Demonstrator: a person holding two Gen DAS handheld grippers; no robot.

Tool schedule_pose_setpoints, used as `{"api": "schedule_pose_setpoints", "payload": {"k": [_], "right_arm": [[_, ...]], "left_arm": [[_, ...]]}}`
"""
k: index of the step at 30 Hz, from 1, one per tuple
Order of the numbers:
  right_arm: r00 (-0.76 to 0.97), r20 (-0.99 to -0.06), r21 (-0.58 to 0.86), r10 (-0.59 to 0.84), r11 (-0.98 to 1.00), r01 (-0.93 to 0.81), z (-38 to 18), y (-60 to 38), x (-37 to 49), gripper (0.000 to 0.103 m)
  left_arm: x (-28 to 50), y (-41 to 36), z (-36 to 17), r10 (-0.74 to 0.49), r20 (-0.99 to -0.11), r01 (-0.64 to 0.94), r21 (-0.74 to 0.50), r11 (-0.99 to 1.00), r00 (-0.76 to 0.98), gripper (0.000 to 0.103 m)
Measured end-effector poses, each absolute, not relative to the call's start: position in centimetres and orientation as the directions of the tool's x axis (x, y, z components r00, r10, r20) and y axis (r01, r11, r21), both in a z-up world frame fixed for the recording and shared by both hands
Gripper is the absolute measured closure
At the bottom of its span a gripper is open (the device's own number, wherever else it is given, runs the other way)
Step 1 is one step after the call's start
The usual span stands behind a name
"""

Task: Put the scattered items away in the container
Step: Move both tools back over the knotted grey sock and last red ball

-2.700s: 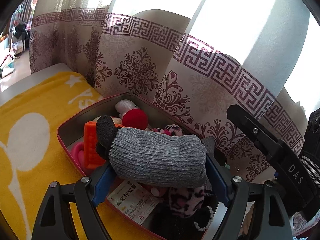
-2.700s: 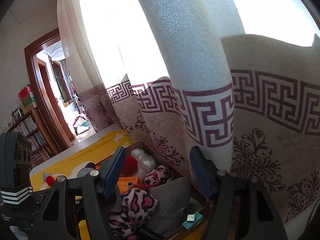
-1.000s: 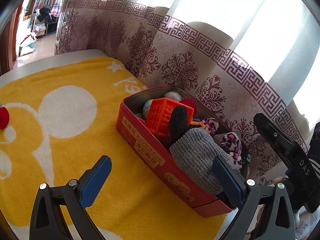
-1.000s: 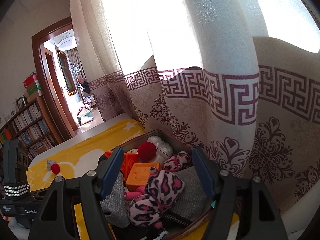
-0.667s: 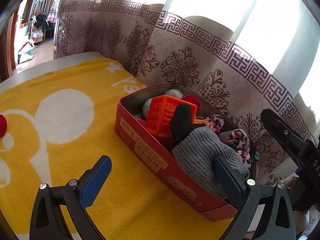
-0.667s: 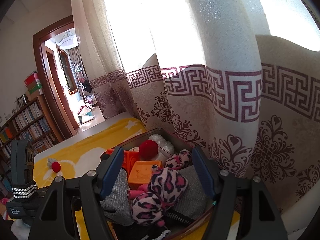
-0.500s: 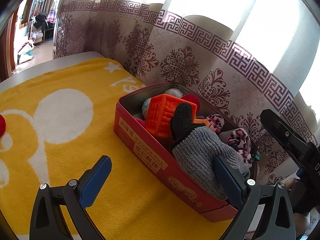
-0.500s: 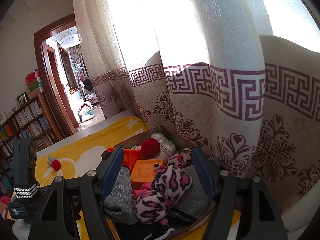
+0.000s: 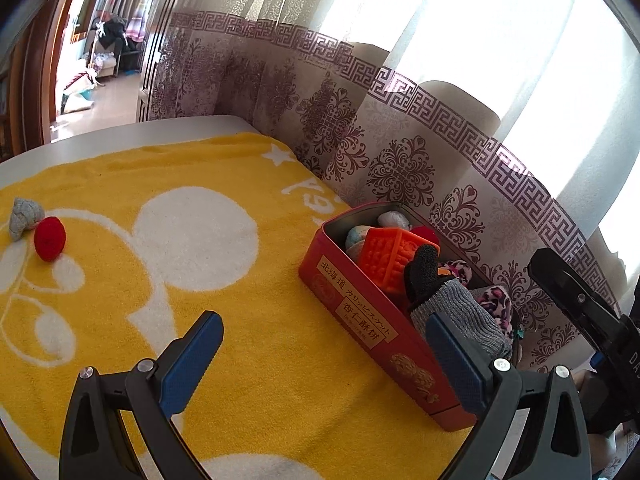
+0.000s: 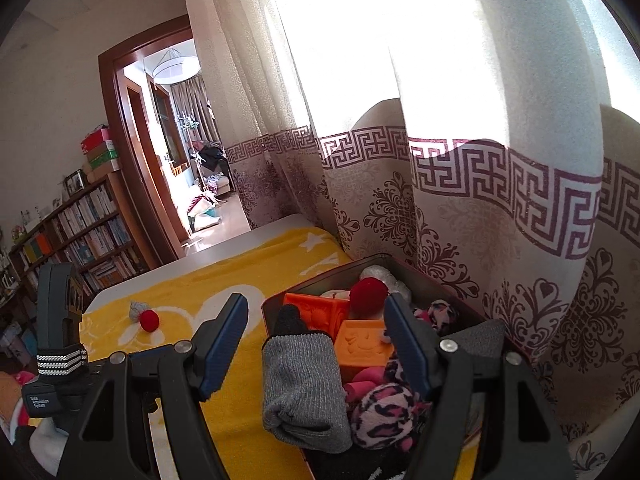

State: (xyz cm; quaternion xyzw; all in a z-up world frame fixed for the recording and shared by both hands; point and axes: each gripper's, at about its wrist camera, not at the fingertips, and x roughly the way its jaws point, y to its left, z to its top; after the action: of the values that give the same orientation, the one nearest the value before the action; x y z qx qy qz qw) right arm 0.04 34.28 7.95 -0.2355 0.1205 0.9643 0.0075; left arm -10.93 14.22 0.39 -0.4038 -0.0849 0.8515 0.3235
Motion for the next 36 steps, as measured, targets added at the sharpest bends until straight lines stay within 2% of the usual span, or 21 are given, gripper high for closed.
{"api": "schedule_pose_setpoints", "payload": {"k": [11, 19, 27, 36], "right_arm": [[-0.803, -0.54, 0.269, -0.253, -0.956, 0.121, 6.8, 26.4, -5.9, 0.024], [-0.724, -0.612, 0.251, -0.319, -0.946, 0.205, 5.0, 20.8, -9.8, 0.024], [-0.686, -0.639, 0.259, -0.348, -0.937, 0.234, 3.7, 17.6, -12.8, 0.024], [-0.624, -0.699, 0.291, -0.35, -0.936, 0.2, -1.1, 17.2, -15.3, 0.025]], "left_arm": [[-14.9, -0.8, 0.2, 0.437, -0.647, -0.223, -0.388, -0.894, -0.625, 0.001], [-18.5, -9.1, -1.6, 0.309, -0.68, -0.042, -0.38, -0.924, -0.665, 0.001], [-23.0, -11.3, -3.2, 0.357, -0.685, -0.002, -0.461, -0.888, -0.635, 0.001], [-27.8, -10.2, -4.9, 0.413, -0.693, 0.011, -0.518, -0.855, -0.591, 0.001]]}}
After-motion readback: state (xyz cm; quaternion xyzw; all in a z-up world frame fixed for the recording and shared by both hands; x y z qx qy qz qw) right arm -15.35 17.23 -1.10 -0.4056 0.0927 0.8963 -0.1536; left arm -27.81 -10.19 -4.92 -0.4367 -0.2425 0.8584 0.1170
